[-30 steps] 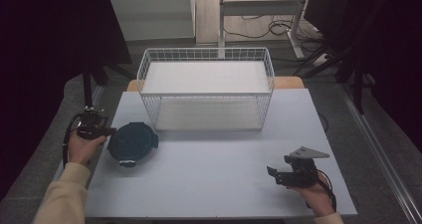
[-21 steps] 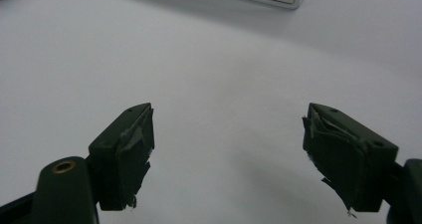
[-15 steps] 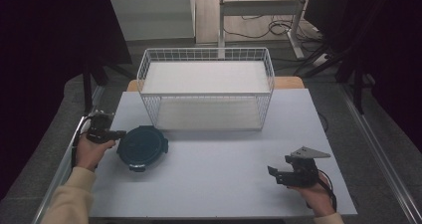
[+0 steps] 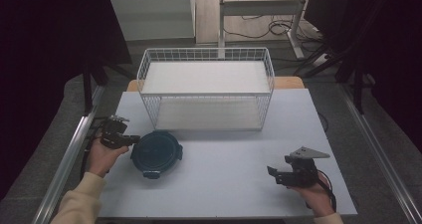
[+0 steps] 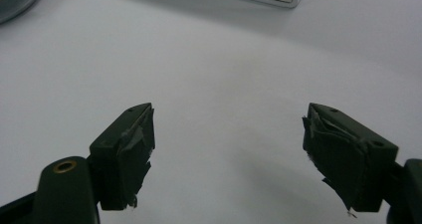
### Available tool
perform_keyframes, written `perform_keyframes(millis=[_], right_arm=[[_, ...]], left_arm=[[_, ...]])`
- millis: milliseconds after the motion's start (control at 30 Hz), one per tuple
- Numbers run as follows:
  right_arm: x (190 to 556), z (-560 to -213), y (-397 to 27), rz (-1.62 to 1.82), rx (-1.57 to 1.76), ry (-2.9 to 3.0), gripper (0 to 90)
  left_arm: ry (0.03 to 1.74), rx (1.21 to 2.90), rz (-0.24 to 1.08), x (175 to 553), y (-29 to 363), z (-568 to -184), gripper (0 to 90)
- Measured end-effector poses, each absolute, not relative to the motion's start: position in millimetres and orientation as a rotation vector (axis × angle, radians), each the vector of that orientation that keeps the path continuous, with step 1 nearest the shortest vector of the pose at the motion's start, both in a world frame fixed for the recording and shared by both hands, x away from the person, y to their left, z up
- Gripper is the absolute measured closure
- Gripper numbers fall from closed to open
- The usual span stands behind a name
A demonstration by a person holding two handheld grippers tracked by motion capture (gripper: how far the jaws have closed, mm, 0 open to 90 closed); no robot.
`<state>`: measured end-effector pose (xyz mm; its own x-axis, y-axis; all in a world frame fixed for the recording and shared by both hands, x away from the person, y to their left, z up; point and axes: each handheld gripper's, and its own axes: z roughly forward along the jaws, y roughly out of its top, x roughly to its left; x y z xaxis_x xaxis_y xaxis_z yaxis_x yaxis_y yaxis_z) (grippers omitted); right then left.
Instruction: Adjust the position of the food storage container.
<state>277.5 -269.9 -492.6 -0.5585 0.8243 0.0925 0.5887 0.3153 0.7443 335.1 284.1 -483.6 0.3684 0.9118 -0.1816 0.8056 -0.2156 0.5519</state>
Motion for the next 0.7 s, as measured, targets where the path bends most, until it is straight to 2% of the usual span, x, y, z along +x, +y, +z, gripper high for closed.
perform_keyframes(millis=[167, 700], right_arm=[[278, -493, -270, 1.084, 1.276, 2.28, 20.3], [278, -493, -271, 1.079, 1.284, 2.273, 20.3]], left_arm=[[1.431, 2.065, 0.172, 333, 270, -485, 90.0], [1.31, 2.139, 0.103, 326, 226, -483, 90.0]])
